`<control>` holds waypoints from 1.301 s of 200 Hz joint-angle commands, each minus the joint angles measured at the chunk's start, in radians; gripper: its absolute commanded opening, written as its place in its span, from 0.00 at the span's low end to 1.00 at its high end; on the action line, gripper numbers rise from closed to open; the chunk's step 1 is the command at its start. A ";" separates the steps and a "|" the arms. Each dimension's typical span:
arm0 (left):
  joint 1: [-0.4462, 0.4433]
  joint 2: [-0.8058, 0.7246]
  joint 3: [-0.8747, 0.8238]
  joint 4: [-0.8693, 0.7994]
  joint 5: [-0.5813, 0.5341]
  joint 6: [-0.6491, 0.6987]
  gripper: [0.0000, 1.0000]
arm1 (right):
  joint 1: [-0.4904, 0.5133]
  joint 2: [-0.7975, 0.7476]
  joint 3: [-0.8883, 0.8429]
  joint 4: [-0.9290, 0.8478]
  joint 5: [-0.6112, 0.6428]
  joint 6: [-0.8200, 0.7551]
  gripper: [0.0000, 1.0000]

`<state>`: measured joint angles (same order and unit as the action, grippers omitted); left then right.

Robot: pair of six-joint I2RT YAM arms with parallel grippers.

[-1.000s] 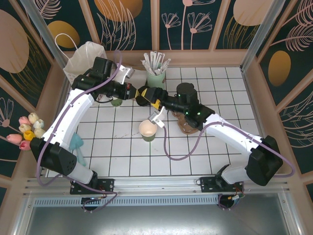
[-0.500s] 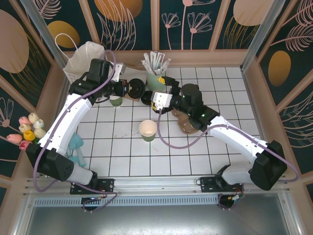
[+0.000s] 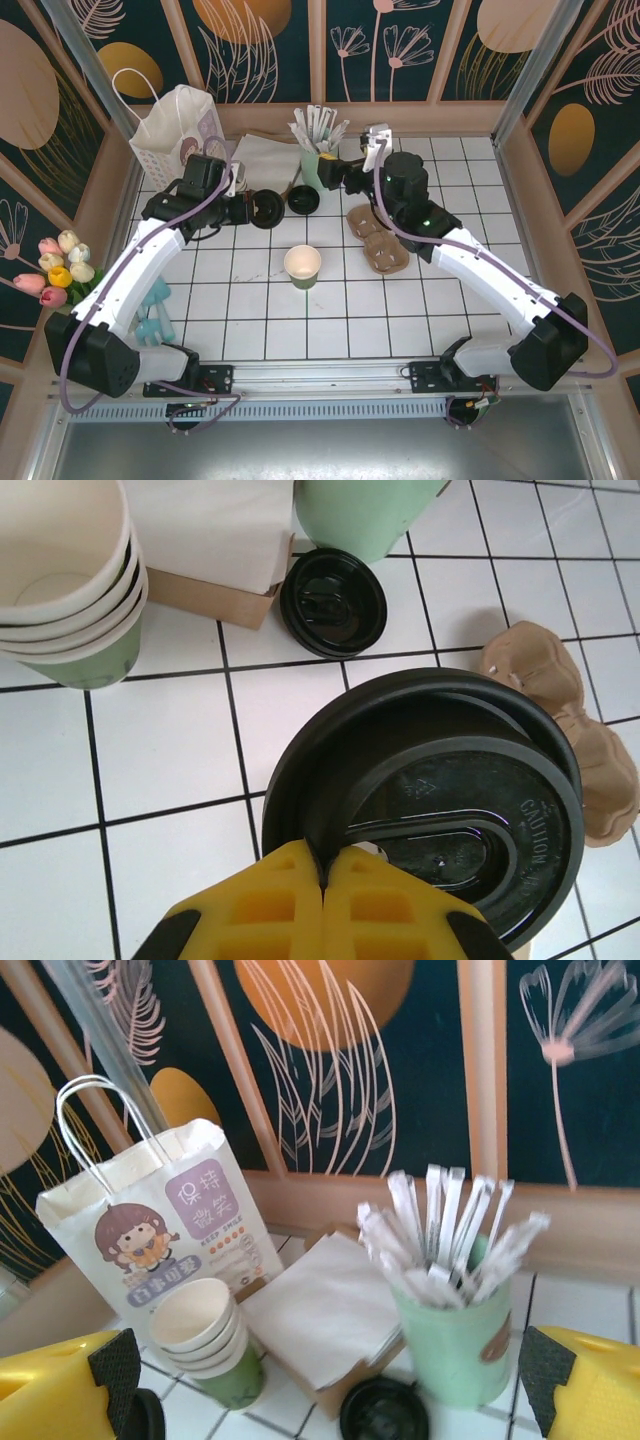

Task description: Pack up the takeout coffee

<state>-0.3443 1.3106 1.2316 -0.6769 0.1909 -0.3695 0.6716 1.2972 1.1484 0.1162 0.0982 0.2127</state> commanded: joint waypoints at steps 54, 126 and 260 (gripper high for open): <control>-0.058 -0.123 -0.060 -0.039 0.051 -0.218 0.00 | -0.036 -0.073 -0.153 -0.102 -0.078 0.461 0.99; -0.212 -0.089 -0.055 -0.073 0.039 -0.360 0.00 | -0.044 -0.084 -0.188 -0.256 -0.249 0.485 0.99; -0.265 0.110 -0.033 -0.092 0.029 -0.323 0.00 | -0.063 0.054 -0.253 -0.233 -0.637 0.493 0.95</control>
<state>-0.6037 1.4014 1.2247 -0.8276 0.1978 -0.6788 0.6140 1.3346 0.9203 -0.1383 -0.4526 0.6910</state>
